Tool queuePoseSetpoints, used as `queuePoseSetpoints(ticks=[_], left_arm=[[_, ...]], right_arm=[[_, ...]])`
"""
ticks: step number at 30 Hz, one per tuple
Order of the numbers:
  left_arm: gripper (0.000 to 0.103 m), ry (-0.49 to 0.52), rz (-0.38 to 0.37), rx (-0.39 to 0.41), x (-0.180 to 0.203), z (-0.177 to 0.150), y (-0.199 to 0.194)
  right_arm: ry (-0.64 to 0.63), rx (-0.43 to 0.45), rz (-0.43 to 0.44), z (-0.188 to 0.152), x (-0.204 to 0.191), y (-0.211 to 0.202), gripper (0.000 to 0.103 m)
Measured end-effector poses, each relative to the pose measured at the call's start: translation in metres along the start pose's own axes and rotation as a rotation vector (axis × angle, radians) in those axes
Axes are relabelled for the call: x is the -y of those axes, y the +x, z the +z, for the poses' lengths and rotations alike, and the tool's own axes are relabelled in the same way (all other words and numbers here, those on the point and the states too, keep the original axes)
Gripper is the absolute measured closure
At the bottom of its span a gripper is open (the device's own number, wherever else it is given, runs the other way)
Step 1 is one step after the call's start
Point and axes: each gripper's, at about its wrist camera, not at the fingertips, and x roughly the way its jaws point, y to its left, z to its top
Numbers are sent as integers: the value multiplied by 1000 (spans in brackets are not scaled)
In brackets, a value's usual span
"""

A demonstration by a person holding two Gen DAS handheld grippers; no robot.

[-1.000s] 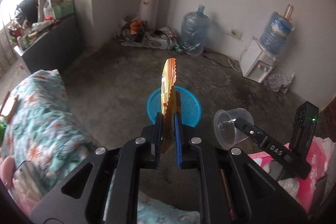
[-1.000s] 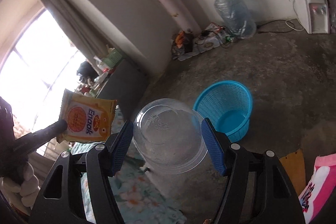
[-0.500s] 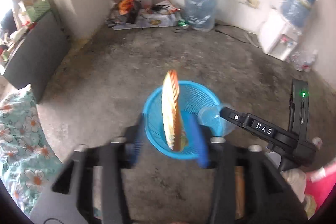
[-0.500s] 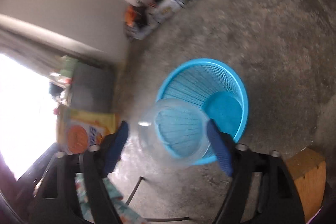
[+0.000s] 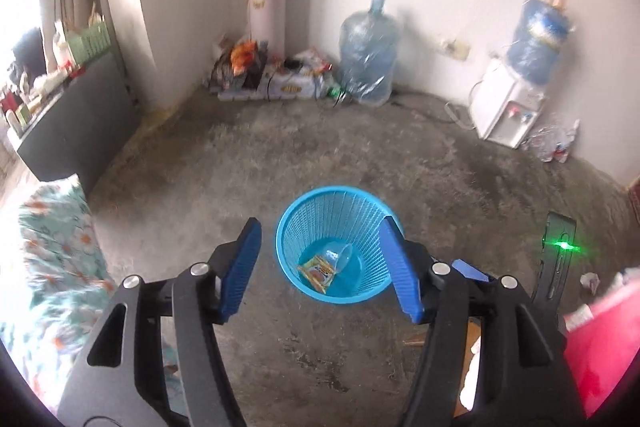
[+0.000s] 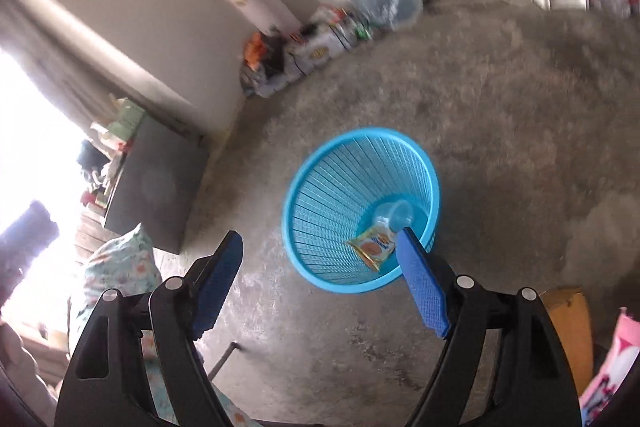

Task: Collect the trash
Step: 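Move both open tools back over the trash on the bed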

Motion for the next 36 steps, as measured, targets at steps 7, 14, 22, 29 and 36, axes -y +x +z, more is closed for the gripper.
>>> queuePoseSetpoints(ticks=[7,14,22,29,36], left_arm=[[35,-13,7,146,-3,-28,-126],[34,-73,81,262,-11,-80,-229],[34,-189,181,318,-47,-136,-310],[31,-272,353,380,-83,-192,-386],[30,-324,450,391,-103,-254,-432]], right_arm=[[-202,177,-3,-23,-61,-93,14],[-341,300,-25,-48,-113,-154,6],[-500,324,109,-74,-167,-197,6],[-576,240,312,-87,-195,-225,7],[-572,-3,512,-116,-219,-210,7]])
